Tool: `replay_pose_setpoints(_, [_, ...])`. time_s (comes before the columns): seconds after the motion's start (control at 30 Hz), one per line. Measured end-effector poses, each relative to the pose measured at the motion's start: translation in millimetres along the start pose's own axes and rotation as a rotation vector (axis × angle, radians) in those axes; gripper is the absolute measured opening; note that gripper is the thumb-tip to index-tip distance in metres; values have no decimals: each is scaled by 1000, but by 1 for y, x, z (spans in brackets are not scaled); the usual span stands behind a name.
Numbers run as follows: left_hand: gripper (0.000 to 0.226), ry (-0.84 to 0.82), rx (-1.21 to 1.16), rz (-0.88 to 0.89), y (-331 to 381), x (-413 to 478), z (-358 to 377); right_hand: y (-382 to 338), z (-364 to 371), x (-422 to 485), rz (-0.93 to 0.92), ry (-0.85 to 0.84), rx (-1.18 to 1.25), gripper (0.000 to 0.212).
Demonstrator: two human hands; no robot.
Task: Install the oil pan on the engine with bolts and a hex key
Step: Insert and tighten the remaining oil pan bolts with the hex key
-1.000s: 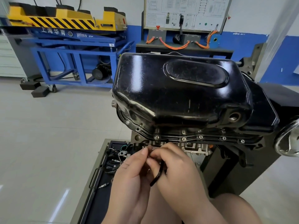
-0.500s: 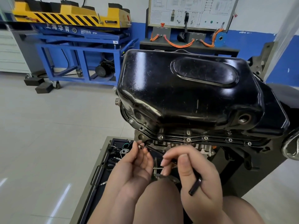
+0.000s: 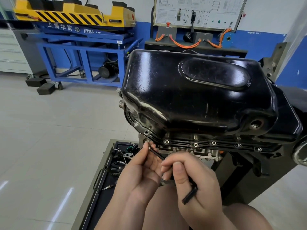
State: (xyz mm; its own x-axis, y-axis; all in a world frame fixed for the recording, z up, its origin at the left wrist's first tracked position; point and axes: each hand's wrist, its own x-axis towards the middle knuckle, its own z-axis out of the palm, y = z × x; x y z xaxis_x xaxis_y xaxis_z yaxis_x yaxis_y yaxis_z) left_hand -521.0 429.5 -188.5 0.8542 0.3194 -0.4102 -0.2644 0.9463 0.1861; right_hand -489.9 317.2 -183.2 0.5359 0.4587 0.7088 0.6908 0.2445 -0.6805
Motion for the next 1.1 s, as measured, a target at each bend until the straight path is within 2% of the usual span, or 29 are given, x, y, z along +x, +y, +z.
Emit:
replay_pose_setpoints(0.17, [11,-19,-21,-12,1,6,4,5,3,2,-90,-45,-126,27])
replay_pose_setpoints(0.47, [18,-30,70,-93,9,15,5,10,9,9,-120,-81,-345,28])
replay_pose_setpoints(0.63, [16,-17,73,-115,12,19,6,13,12,13,-84,-108,-334,24])
replay_pose_setpoints(0.87, [11,-4,-107,-167,13,21,8,9,14,18,-43,-109,-325,23])
replay_pose_setpoints(1.1, [15,-13,-22,-133,12,20,11,9,16,19,47,-115,-216,17])
